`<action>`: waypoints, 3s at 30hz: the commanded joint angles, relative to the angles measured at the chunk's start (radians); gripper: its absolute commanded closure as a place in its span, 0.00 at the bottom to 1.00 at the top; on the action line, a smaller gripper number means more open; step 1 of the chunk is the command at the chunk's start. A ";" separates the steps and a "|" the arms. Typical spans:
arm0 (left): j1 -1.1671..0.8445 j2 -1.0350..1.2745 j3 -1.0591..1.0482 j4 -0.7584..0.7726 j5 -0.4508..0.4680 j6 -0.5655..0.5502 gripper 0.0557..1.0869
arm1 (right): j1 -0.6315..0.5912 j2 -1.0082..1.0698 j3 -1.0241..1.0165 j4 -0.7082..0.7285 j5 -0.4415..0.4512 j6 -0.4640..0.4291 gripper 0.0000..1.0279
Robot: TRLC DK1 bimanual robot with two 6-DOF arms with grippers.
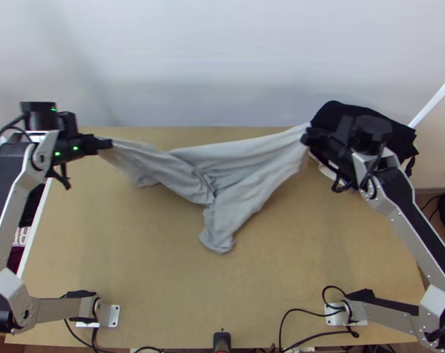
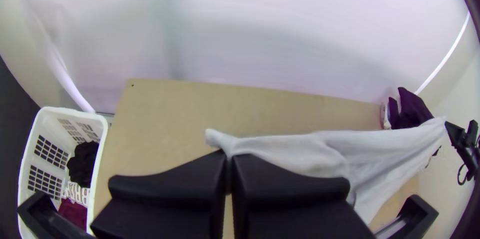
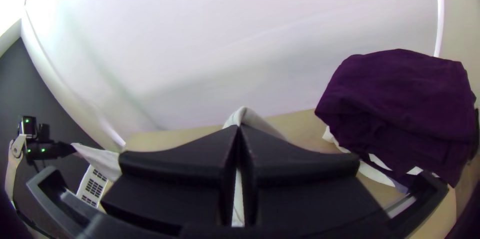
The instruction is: Fold the t-shirt
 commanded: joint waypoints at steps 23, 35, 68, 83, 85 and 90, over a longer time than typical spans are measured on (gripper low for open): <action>-0.516 -0.458 -0.494 -0.523 0.425 0.038 0.96 | 0.005 -0.043 -0.029 0.004 0.008 -0.021 0.97; -0.511 -0.429 -0.455 -0.426 0.405 0.127 0.04 | 0.018 -0.012 -0.026 0.012 0.008 -0.019 0.97; -0.108 0.395 -0.069 0.139 0.313 -0.003 0.28 | 0.120 0.031 -0.017 0.060 0.048 0.033 0.97; -0.091 0.622 0.091 0.152 0.307 0.003 0.28 | 0.129 0.066 -0.020 0.101 0.048 0.047 0.97; -0.092 0.648 0.112 0.152 0.307 0.002 0.28 | 0.129 0.069 -0.020 0.106 0.048 0.047 0.97; -0.100 0.709 0.163 0.151 0.295 0.002 0.28 | 0.129 0.078 -0.021 0.118 0.048 0.047 0.97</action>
